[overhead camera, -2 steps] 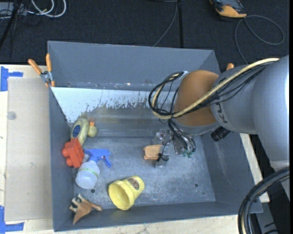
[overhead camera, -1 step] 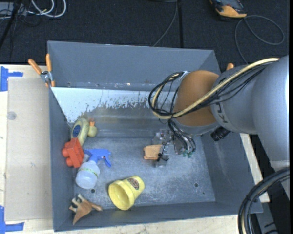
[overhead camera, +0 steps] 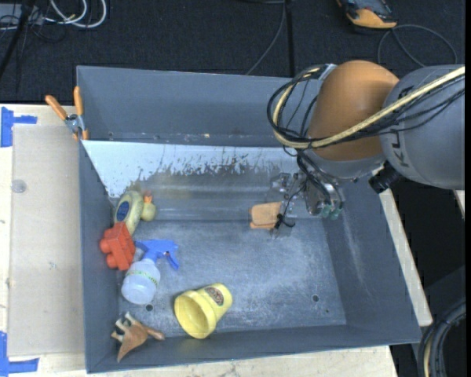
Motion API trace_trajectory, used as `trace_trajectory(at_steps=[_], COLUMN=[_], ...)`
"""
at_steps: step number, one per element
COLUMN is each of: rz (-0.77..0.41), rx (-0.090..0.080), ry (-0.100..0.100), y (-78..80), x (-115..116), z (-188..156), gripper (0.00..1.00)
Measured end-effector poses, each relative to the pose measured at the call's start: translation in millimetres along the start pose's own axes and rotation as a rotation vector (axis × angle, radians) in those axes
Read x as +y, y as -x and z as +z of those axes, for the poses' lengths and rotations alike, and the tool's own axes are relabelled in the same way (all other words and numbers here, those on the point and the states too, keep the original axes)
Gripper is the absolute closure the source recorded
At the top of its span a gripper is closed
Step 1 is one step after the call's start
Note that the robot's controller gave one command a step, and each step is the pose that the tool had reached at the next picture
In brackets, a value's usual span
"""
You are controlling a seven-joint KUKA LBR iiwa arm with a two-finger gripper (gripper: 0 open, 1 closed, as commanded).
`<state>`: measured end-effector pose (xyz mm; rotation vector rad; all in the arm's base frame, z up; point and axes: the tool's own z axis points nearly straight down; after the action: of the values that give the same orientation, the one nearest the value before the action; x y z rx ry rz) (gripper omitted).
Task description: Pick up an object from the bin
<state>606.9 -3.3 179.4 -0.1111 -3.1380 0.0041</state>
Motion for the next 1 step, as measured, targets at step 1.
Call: trace_trajectory(at_steps=[1], rz=[-0.001], rx=[0.0], ry=[0.0], y=[0.0], x=[0.0], z=[0.0], gripper=[1.0])
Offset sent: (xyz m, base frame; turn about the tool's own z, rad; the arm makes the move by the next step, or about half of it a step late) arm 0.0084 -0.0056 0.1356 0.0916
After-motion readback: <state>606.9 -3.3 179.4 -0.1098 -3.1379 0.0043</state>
